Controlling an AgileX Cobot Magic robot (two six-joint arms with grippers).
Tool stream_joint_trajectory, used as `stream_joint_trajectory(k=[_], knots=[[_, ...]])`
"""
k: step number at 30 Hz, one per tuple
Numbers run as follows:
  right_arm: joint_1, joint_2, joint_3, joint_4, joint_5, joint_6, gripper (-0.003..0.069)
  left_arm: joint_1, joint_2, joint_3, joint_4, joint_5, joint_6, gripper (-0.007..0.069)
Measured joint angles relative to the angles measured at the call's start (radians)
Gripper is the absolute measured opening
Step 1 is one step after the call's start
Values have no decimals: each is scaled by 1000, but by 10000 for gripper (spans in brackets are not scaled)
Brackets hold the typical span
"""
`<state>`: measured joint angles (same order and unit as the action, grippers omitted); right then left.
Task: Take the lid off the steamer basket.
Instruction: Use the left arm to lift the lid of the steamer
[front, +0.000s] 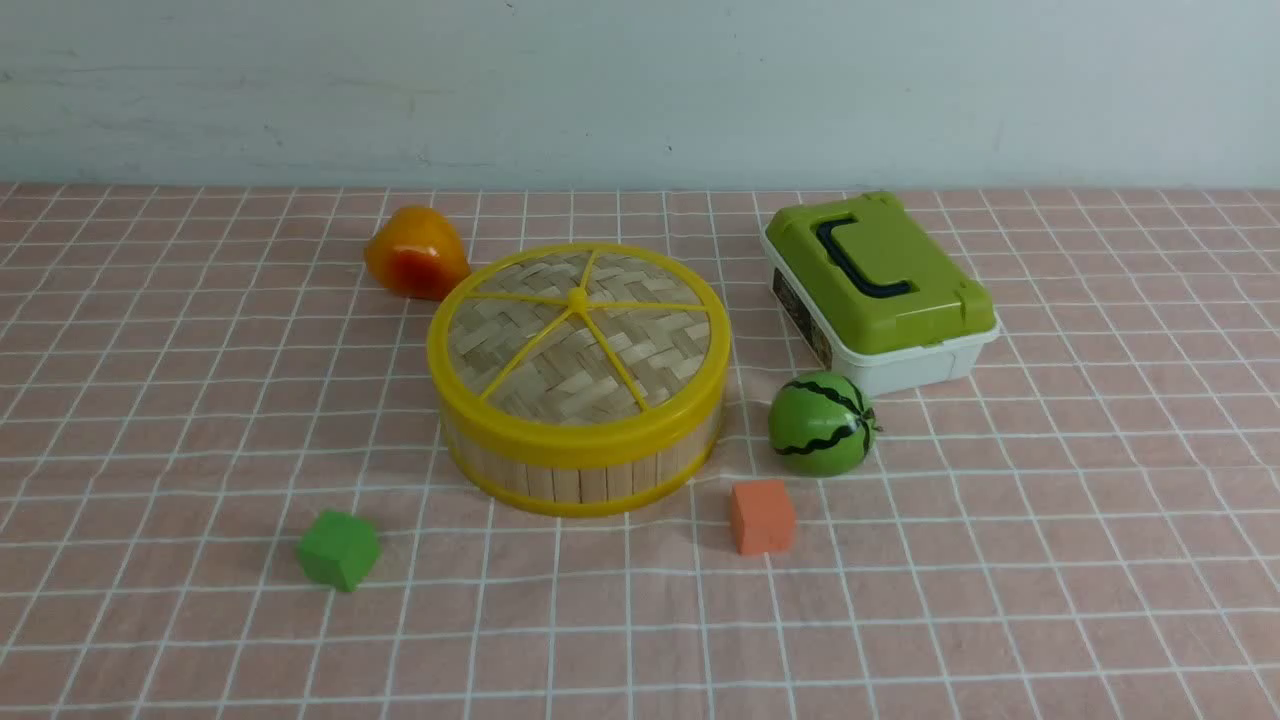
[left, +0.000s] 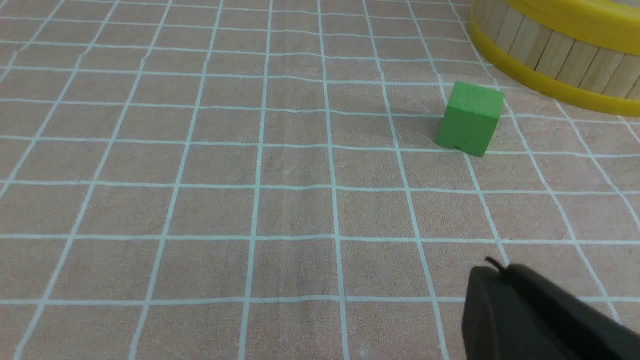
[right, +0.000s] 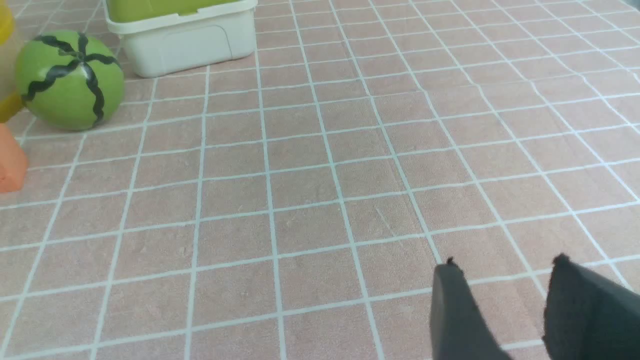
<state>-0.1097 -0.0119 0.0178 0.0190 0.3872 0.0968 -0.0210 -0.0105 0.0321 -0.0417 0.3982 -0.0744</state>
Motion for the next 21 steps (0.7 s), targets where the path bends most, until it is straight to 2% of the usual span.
stream_joint_trajectory(k=[21], knots=[[0,0,0,0,0,0,241,0,0,0,0,0,0,14]])
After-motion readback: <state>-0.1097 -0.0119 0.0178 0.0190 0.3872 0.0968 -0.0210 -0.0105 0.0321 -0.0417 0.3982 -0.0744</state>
